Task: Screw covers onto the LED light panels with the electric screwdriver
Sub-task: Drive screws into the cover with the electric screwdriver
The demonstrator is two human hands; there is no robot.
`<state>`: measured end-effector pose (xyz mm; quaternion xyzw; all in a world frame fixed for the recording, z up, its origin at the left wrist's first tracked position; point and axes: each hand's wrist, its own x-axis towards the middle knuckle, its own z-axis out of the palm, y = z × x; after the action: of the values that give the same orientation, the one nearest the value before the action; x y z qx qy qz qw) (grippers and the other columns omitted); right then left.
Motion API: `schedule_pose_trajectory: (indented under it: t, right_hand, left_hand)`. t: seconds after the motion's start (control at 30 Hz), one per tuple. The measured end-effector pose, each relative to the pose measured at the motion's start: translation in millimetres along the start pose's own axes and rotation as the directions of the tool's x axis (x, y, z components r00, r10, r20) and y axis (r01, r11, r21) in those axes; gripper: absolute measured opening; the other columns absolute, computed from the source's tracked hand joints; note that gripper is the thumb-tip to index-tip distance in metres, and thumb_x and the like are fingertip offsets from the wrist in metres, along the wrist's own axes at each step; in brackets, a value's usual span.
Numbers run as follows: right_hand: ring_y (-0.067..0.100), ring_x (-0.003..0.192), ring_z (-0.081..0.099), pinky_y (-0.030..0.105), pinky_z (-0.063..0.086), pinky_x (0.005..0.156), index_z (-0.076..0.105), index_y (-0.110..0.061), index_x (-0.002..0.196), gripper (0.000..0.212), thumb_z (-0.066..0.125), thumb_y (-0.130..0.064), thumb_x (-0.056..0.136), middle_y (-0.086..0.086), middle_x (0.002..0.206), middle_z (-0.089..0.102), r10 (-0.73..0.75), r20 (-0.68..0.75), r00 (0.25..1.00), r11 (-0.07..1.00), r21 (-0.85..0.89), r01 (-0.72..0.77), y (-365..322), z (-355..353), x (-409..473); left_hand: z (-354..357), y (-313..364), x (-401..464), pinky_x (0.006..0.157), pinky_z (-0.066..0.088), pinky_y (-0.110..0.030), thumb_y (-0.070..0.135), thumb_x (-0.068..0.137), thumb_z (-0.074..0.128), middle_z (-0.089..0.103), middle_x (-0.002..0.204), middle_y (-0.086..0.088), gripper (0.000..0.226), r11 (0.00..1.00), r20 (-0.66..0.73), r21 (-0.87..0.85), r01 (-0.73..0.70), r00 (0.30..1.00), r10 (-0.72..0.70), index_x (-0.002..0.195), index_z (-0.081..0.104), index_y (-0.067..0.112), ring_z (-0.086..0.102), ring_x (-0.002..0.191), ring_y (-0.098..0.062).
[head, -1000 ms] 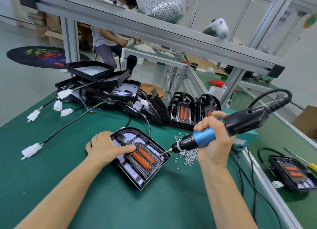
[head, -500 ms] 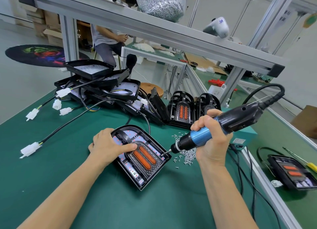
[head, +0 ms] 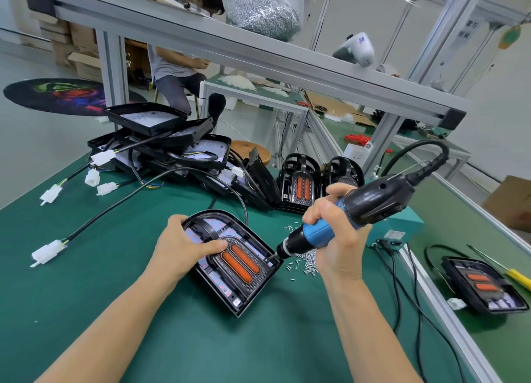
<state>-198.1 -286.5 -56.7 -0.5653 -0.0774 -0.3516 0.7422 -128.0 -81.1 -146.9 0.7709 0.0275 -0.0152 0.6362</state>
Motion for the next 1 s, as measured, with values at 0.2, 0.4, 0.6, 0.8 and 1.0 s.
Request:
schedule_pose_trajectory:
  t: [0.2,0.4,0.6,0.8,1.0]
  right_hand:
    - [0.023,0.063,0.054,0.034,0.046,0.074,0.060,-0.030,0.075,0.022,0.067,-0.011,0.068,0.005,0.060,0.057,0.060,0.057,0.997,0.998,-0.037,-0.058,-5.8,-3.4,6.9]
    - [0.021,0.059,0.055,0.033,0.048,0.067,0.052,-0.017,0.086,0.019,0.067,-0.011,0.076,0.000,0.063,0.058,0.109,0.029,0.994,0.994,-0.016,-0.108,-5.5,-3.1,5.0]
    - [0.023,0.059,0.050,0.037,0.042,0.067,0.059,-0.027,0.063,0.025,0.062,-0.005,0.075,-0.001,0.057,0.055,0.074,-0.004,0.997,0.996,-0.050,-0.074,-3.7,-0.7,3.5]
    - [0.023,0.058,0.049,0.034,0.044,0.064,0.057,-0.023,0.062,0.026,0.057,0.001,0.071,0.001,0.056,0.054,0.037,0.083,0.996,0.998,-0.053,-0.033,-4.5,-1.1,4.0]
    - [0.022,0.055,0.049,0.031,0.046,0.060,0.048,-0.013,0.077,0.022,0.058,0.004,0.067,0.002,0.058,0.051,0.062,0.160,0.985,0.998,-0.007,-0.062,-5.1,-1.9,3.7]
  left_hand:
    - [2.5,0.3,-0.5,0.062,0.039,-0.018,0.020,0.053,0.092,0.059,0.094,0.011,0.073,0.999,-0.023,-0.018,-0.027,0.999,0.026,0.109,0.046,0.019,0.056,0.083,-0.001]
    - [2.6,-1.7,-0.2,0.063,0.038,-0.018,0.022,0.054,0.092,0.056,0.094,0.013,0.075,1.000,-0.040,-0.015,-0.019,0.999,0.018,0.112,0.045,0.017,0.054,0.083,0.001]
    - [3.0,-1.5,-1.4,0.064,0.039,-0.018,0.021,0.054,0.092,0.055,0.094,0.014,0.078,1.000,-0.054,-0.016,-0.015,0.998,0.014,0.115,0.044,0.016,0.053,0.084,0.002]
    - [4.1,-1.0,-2.7,0.078,0.042,-0.029,0.020,0.054,0.092,0.058,0.103,0.004,0.084,0.999,-0.058,-0.033,-0.005,0.998,0.003,0.122,0.044,0.011,0.058,0.092,-0.015]
    - [4.5,-1.6,-3.0,0.080,0.044,-0.032,0.018,0.053,0.093,0.060,0.105,0.001,0.082,0.999,-0.063,-0.039,-0.009,0.998,0.006,0.119,0.046,0.011,0.059,0.094,-0.018]
